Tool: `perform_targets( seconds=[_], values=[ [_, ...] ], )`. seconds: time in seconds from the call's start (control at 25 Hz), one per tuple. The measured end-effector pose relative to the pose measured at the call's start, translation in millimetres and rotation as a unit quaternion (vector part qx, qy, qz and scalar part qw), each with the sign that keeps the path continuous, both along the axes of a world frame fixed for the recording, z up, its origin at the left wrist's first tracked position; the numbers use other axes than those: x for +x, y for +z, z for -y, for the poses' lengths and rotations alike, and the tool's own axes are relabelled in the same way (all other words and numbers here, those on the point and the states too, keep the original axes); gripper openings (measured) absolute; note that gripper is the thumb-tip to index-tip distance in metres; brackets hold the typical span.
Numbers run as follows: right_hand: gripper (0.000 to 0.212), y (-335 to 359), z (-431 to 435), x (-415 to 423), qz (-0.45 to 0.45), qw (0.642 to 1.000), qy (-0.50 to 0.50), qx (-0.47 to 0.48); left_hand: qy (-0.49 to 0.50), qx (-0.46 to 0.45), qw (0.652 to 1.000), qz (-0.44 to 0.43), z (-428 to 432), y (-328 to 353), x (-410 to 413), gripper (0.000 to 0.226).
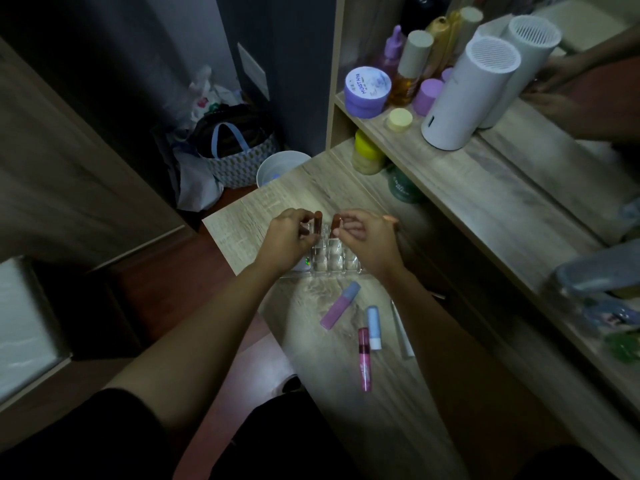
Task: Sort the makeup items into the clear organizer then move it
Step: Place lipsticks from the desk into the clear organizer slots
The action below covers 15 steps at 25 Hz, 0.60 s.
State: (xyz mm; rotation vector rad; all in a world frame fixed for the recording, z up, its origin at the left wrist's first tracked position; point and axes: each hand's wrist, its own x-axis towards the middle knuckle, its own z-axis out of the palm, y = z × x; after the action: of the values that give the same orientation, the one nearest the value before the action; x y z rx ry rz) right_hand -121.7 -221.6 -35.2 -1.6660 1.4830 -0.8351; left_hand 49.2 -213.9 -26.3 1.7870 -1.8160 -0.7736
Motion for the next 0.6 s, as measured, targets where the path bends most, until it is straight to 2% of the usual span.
perform_targets(
  seconds=[0.2,0.36,0.48,0.6],
  values=[
    [0.037,20.1,-20.3,-11.5,-0.004,1.000,-0.008,-0.008,0.057,0.014,0.998,-0.036,-21.7,12.9,-0.3,0.044],
    [0.025,25.1,-47.6,-37.4,-0.023,0.999,-0.027,-0.018,0.093,0.003,0.995,-0.032,-51.5,13.4,-12.0,0.023],
    [0.021,12.3,-70.2,-65.4,-0.094,0.992,-0.089,-0.003,0.031,0.024,0.999,-0.031,-75.3,5.7,-28.9,0.009],
    [0.023,-1.6,-87.8,-93.0,-0.201,0.974,-0.087,0.053,-0.035,0.043,0.998,0.015,-91.6,-5.8,-46.9,0.015]
  ],
)
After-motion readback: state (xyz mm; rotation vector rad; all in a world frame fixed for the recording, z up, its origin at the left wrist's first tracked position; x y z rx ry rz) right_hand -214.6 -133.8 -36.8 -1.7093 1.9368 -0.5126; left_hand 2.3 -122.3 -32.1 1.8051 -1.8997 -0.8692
